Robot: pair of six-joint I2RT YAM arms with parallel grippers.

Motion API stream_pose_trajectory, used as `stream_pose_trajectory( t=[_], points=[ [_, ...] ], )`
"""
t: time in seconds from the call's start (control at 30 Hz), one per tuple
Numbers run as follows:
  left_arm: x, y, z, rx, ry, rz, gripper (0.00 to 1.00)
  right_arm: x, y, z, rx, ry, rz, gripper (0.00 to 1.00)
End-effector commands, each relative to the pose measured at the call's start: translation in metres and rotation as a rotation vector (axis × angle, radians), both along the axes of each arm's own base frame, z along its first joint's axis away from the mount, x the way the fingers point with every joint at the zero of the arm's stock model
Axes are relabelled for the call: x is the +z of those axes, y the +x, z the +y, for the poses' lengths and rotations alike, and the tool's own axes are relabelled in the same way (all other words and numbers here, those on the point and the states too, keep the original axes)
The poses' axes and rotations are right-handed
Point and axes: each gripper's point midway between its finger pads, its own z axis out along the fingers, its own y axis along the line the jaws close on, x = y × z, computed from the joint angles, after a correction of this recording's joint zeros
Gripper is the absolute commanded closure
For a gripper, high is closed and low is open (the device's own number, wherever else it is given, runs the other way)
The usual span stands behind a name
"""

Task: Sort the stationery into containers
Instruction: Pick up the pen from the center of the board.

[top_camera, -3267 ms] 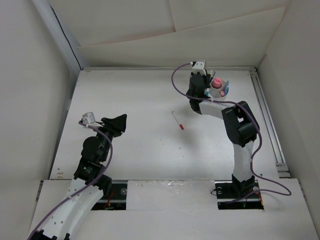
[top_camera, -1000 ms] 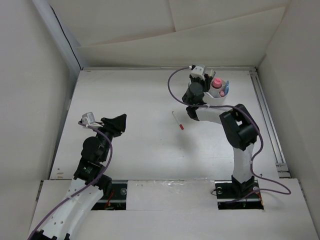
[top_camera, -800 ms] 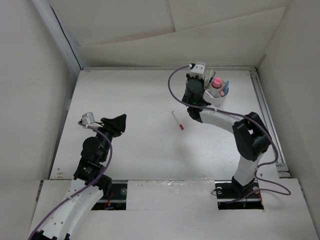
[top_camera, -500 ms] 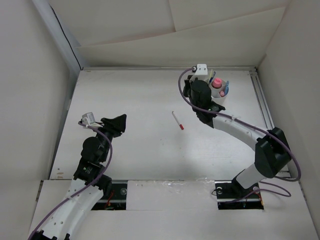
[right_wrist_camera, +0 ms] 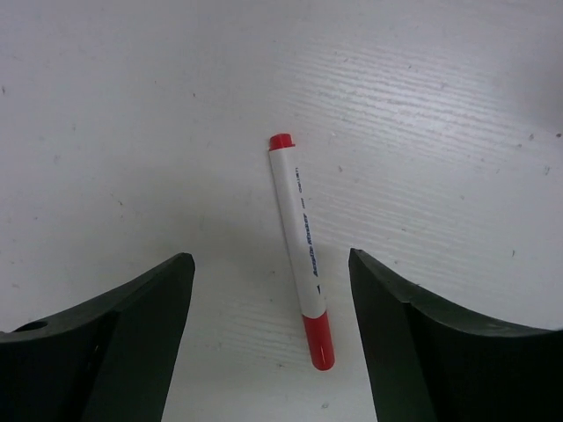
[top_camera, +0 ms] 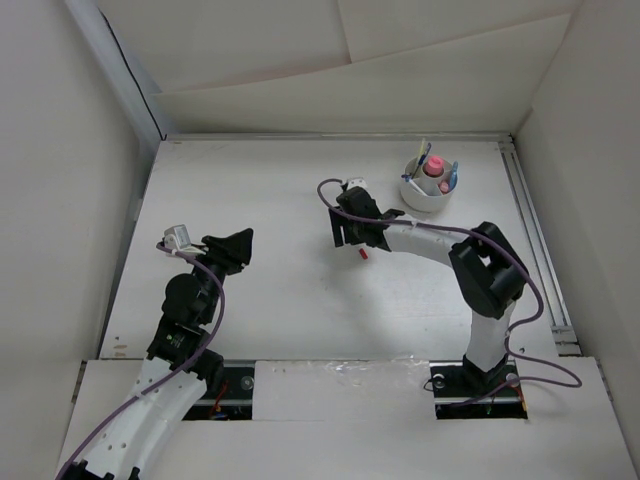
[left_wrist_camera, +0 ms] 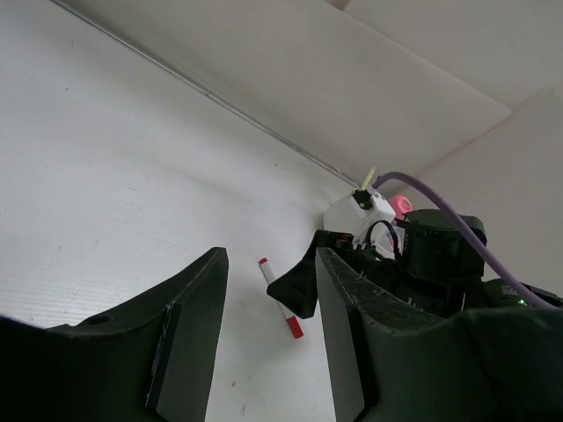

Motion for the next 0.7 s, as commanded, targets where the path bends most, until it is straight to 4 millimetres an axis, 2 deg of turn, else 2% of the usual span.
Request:
stream_pose_trajectory(
  t=[0.0,0.03,0.43,0.47,0.67],
  points=[
    [0.014,-0.002,-0.001,-0.012,-0.004,-0.047,0.59,0.029,0.011,0.012,-0.024,0.049,-0.032,0.22],
    [0.014,-0.002,-0.001,-0.012,-0.004,-0.047,0.59,0.022,0.011,0.012,-0.024,0.040,-0.022,0.21],
    [0.016,-0.004,-0.001,-0.011,-0.007,-0.055,0.59,0.008,0.014,0.009,-0.015,0.048,0.032,0.21],
    [0.016,-0.004,-0.001,-0.011,-0.007,-0.055,0.59,0.013,0.016,0.011,-0.015,0.055,0.024,0.24],
    [0.016,-0.004,-0.001,-0.011,-0.007,-0.055,0.59,0.000,0.018,0.011,-0.003,0.067,0.063,0.29]
  ],
)
